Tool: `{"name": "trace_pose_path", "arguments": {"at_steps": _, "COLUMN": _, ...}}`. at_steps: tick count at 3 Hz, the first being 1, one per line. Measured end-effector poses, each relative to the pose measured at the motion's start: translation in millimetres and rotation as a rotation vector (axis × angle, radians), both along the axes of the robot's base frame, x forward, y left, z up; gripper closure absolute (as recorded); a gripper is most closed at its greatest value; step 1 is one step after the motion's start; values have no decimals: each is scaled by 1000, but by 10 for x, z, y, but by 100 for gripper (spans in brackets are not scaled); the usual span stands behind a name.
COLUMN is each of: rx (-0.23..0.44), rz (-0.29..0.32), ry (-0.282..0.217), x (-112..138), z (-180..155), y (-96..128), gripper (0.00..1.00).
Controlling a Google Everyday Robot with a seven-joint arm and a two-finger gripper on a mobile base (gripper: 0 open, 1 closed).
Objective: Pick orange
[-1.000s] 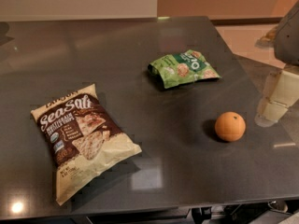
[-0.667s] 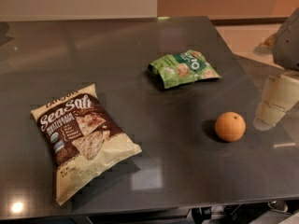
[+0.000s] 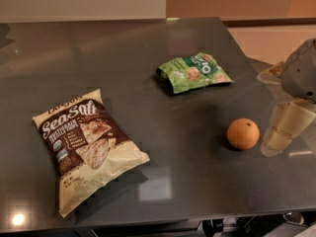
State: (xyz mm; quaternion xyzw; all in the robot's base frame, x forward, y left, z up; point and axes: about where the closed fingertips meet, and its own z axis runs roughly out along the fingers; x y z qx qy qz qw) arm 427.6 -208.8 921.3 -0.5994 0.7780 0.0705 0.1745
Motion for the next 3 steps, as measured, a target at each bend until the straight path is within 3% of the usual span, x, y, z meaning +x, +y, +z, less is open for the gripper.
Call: {"name": "trace_pose_path", "arguments": {"at_steps": 3, "rx": 61, "rz": 45, "ry": -9, "x": -79, "z": -542, "y": 48, "gripper": 0}}
